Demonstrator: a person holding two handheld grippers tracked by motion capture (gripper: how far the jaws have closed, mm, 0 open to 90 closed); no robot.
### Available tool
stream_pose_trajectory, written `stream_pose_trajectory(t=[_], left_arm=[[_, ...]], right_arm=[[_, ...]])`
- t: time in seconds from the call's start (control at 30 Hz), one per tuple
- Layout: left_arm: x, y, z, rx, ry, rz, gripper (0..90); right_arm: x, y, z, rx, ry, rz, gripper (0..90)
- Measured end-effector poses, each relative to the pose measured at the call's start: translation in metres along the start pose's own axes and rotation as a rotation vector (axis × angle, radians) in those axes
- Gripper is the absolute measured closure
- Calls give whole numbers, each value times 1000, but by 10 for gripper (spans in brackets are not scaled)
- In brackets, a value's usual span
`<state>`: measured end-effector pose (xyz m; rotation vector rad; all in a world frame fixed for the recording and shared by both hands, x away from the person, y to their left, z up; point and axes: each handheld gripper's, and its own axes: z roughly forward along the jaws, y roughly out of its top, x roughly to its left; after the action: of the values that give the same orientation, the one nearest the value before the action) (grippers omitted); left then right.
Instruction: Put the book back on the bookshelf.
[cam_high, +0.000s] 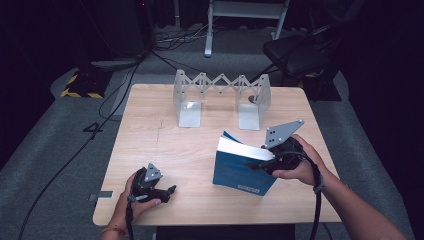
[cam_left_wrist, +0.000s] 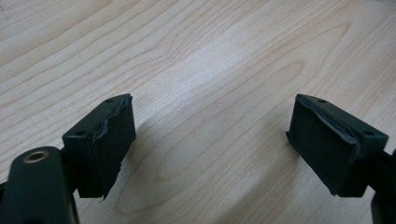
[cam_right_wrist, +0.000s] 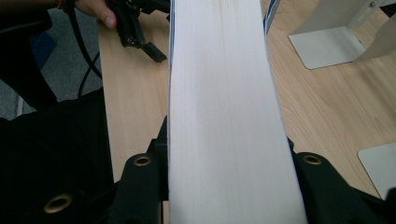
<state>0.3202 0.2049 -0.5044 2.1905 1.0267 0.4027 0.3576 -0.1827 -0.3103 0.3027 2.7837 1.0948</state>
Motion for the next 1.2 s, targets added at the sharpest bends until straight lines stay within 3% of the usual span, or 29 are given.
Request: stream_pose_trajectory(t=[0.47,0.77,1.2], left_arm=[[-1,-1,0,1,-4,-7,151],[-1,-1,0,1,-5,-7,150],[-1,-1,0,1,-7,-10,148]], right_arm=[[-17,-3,-5,-14,-44,75,612],[-20,0,-14,17,-80,79,612],[-36,9,-28,-11,-138,105,612]])
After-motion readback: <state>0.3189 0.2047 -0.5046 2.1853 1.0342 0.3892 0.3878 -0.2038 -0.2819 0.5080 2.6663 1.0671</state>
